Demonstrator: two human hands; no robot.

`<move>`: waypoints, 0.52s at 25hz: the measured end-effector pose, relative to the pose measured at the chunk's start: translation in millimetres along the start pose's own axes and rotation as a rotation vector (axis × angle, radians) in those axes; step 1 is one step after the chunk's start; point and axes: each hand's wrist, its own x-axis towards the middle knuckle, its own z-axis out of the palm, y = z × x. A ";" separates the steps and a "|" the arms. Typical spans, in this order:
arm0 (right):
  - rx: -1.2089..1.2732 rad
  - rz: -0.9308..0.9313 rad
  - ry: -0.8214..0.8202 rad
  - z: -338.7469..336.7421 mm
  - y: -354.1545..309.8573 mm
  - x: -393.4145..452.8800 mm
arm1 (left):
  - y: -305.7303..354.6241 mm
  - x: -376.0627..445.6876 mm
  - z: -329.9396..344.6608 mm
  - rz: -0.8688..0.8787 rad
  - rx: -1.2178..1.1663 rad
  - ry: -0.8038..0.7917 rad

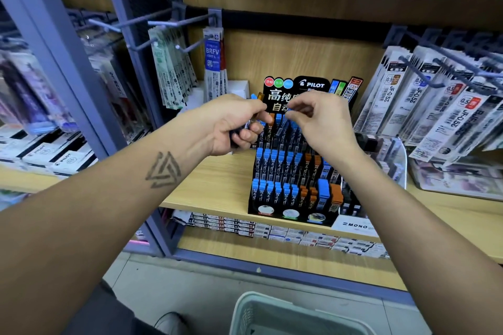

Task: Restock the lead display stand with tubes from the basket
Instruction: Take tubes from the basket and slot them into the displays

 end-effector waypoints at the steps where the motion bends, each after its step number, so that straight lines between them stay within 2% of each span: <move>1: -0.054 -0.051 -0.006 5.4 1.2 0.6 | -0.1 -0.1 -0.5 0.003 0.000 0.000; 6: -0.321 -0.249 -0.034 30.5 9.3 -2.2 | -1.4 -1.9 -7.5 0.013 0.015 0.010; 9: -0.473 -0.298 -0.022 35.6 12.2 -6.0 | -2.7 -0.6 -8.9 0.007 0.018 0.004; 11: -0.457 -0.262 0.008 30.5 12.2 -4.5 | -2.5 -1.8 -6.6 -0.020 0.023 -0.026; 13: -0.252 -0.132 0.034 21.6 6.2 -4.1 | -3.0 -5.2 -2.6 -0.055 0.019 -0.085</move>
